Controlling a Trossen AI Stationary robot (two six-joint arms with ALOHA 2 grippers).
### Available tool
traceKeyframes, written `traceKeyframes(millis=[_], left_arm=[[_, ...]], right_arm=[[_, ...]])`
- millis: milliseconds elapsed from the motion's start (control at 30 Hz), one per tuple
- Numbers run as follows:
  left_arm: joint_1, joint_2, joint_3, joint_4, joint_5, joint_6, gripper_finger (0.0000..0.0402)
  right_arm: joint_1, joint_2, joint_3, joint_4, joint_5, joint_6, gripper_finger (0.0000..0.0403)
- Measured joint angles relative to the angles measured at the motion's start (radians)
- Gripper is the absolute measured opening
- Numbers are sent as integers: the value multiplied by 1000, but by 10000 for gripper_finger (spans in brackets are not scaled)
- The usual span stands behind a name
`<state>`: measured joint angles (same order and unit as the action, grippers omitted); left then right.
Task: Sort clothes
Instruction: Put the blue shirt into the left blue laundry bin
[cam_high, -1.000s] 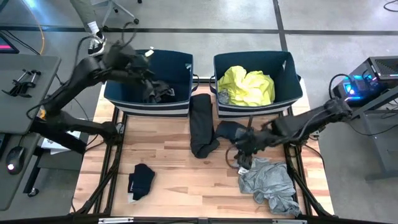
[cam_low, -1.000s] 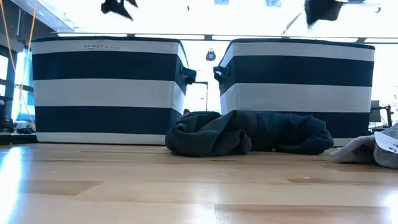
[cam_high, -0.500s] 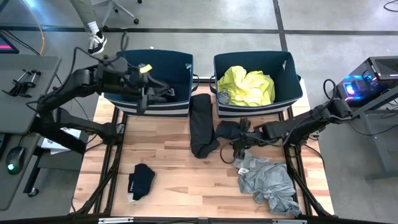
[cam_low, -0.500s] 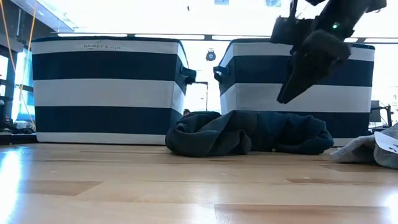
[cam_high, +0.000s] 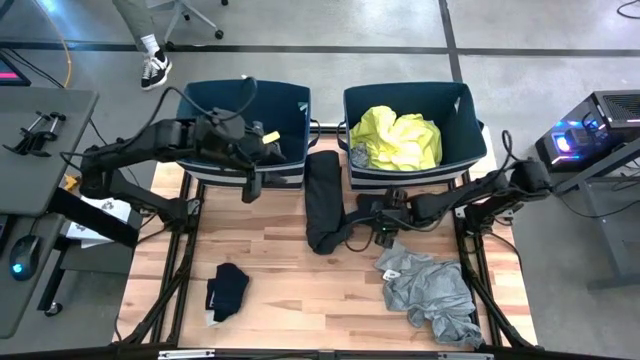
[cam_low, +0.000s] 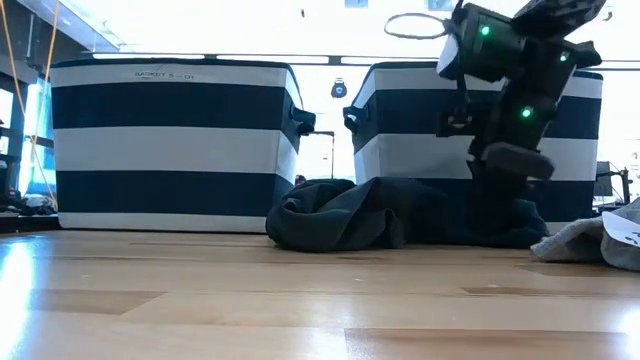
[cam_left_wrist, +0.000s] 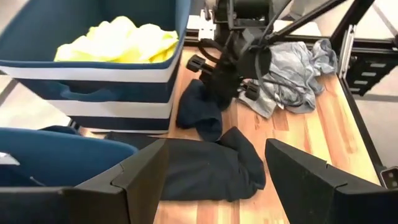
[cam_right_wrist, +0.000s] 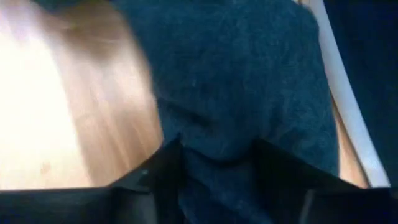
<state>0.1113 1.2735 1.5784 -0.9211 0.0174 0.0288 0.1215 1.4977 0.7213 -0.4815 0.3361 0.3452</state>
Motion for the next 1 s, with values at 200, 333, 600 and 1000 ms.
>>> traceKeyframes(millis=[200, 333, 600, 1000], left_arm=[[-33, 32, 0, 26, 0, 58, 254], [-48, 44, 0, 104, 1, 128, 254], [-49, 82, 0, 337, 39, 209, 254], [-49, 203, 0, 370, 45, 238, 254]], right_arm=[[6, 16, 59, -19, -97, 105, 16], [19, -29, 206, -93, -182, 164, 23], [21, -80, 578, -190, -124, 5, 9], [-17, -79, 834, -31, -105, -261, 3]])
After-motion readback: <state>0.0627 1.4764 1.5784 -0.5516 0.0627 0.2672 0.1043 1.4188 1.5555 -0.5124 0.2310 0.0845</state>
